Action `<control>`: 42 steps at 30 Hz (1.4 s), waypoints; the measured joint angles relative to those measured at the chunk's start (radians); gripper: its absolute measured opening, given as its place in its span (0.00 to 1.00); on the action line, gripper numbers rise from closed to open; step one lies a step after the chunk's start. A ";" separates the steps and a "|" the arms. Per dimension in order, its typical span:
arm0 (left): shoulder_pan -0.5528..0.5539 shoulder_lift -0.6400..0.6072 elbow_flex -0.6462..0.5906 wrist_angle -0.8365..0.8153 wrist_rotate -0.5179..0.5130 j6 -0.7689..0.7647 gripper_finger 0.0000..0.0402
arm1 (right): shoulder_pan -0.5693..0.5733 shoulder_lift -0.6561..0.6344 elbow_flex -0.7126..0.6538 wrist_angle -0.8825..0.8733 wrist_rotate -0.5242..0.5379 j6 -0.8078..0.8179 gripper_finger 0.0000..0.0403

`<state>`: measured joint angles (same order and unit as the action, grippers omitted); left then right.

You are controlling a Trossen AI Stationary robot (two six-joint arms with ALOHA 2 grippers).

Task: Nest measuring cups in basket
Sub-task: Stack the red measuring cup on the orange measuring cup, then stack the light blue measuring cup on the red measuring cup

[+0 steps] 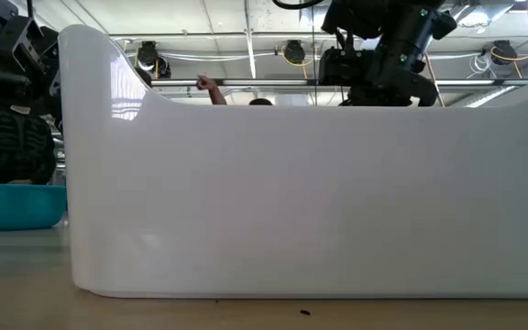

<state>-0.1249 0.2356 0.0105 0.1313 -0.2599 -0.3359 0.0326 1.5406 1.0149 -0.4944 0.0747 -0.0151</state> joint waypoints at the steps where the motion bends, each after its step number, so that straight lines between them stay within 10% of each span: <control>1: 0.000 0.000 0.000 0.000 0.000 0.000 0.03 | 0.000 0.000 0.000 0.000 -0.006 -0.003 0.33; 22: 0.000 0.033 0.202 -0.264 -0.030 0.019 0.32 | -0.042 -0.064 0.000 0.030 -0.099 -0.025 0.65; 34: -0.001 0.527 0.652 -0.951 0.171 -0.183 0.33 | -0.079 -0.222 0.001 0.059 -0.098 -0.027 0.64; 42: -0.040 0.716 0.671 -1.003 0.328 -0.256 0.35 | -0.079 -0.238 0.001 0.064 -0.099 -0.043 0.64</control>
<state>-0.1645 0.9515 0.6815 -0.8719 0.0677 -0.5914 -0.0467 1.3022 1.0161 -0.4302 -0.0238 -0.0576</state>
